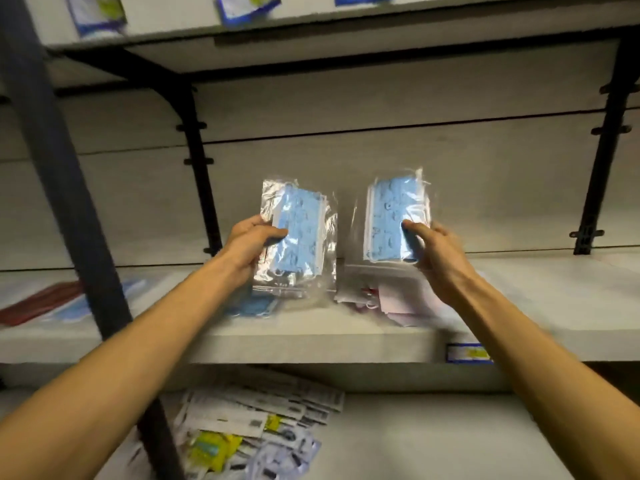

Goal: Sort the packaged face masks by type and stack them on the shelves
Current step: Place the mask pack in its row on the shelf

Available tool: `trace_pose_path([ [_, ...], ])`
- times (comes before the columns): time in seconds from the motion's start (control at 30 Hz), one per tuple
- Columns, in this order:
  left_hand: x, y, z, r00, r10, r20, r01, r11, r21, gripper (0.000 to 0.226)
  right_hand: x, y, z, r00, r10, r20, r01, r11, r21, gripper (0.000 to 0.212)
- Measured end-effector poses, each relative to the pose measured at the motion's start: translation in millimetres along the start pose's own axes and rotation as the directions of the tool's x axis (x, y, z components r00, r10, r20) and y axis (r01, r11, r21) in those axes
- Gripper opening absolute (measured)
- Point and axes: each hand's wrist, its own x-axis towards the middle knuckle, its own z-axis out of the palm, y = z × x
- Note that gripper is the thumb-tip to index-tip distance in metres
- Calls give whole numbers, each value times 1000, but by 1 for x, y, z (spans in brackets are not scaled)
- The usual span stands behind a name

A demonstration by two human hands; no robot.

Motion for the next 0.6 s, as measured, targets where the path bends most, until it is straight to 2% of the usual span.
trace_pose_path([
  [0.07,-9,2,-30,997,-67,-30,65,995,-76,21,-13,10,29,1000,26,3,-26,999,-31,12],
  [0.13,-17,0,-60,993,-111,-49,103,984,-144,18,-26,22,54,999,31,33,-29,999,-38,14],
  [0.3,-36,-13,-117,977,-175,-119,148,967,-206,21,-47,56,101,995,47,87,-45,999,-24,26],
  [0.5,-36,-36,-127,967,-251,-37,241,955,-170,36,-52,86,130,980,161,119,-164,986,20,20],
  [0.6,-33,-48,-117,957,-290,24,291,946,-144,46,-47,97,137,972,218,93,-212,975,-66,16],
])
